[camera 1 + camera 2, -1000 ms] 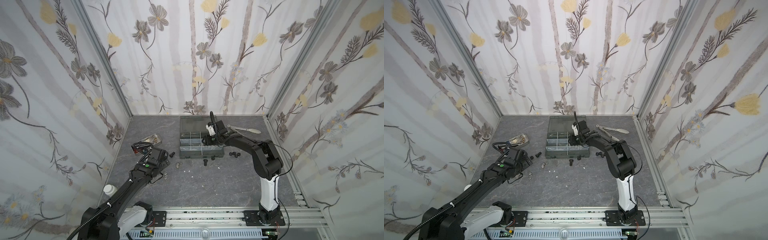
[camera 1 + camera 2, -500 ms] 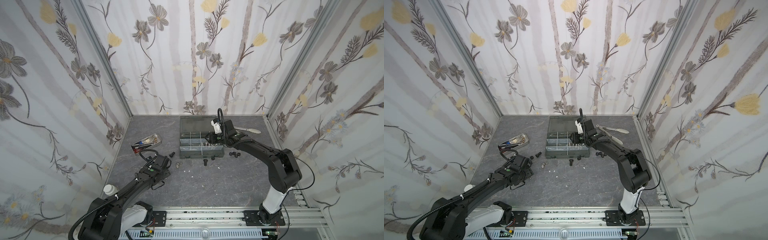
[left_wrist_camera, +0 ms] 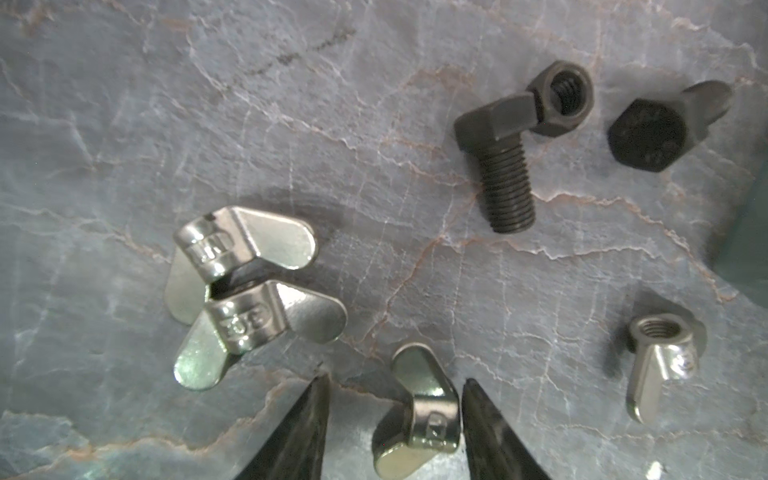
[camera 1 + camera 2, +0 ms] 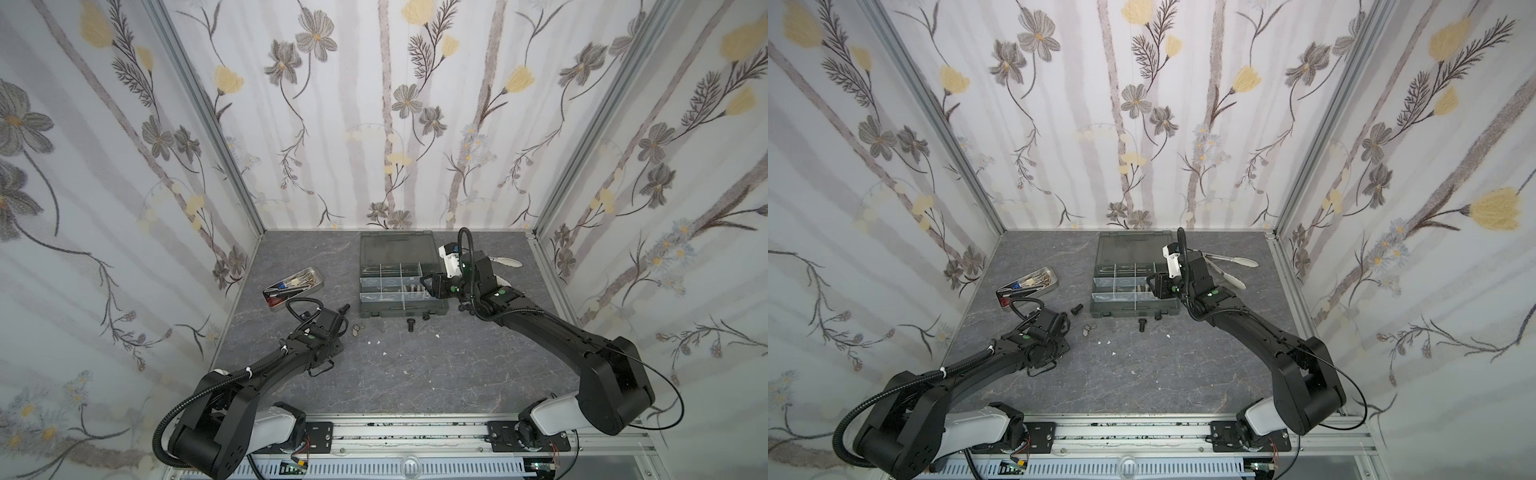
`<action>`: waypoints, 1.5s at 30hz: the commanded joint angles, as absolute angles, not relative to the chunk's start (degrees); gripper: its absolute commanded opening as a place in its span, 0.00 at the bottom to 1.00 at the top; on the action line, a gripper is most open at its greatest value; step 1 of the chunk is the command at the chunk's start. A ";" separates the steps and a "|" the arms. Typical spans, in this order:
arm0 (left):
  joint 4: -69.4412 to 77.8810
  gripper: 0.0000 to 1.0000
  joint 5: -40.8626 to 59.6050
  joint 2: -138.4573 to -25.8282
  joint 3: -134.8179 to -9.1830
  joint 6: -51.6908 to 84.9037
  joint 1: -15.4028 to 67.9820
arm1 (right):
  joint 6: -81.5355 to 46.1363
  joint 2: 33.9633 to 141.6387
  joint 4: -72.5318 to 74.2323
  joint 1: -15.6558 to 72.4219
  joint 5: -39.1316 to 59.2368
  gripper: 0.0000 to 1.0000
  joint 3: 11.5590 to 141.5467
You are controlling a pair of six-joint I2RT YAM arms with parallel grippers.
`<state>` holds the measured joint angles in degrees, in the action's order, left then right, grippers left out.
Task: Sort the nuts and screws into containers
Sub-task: 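Lower the left gripper onto a silver wing nut while the right arm withdraws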
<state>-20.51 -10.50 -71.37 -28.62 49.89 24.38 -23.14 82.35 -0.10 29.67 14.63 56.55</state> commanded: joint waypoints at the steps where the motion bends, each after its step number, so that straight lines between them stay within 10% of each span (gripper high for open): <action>1: -18.39 0.50 -10.28 -71.88 -28.31 50.23 24.47 | -23.21 80.15 2.33 29.67 12.81 0.53 54.88; 23: -17.00 0.13 -8.71 -72.60 -27.99 49.13 25.93 | -22.74 76.19 -0.08 29.53 10.46 0.54 52.56; 38: -16.62 0.13 -7.91 -74.17 -32.41 48.01 25.93 | -22.94 73.84 -2.39 29.54 9.27 0.54 51.43; 45: -19.02 0.36 -8.06 -72.38 -31.79 46.71 25.92 | -22.68 73.43 -3.42 29.61 8.82 0.55 51.33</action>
<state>-17.26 -7.46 -73.10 -31.94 47.72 25.89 -23.05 73.82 -3.27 29.56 9.21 51.53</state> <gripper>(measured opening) 0.348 0.546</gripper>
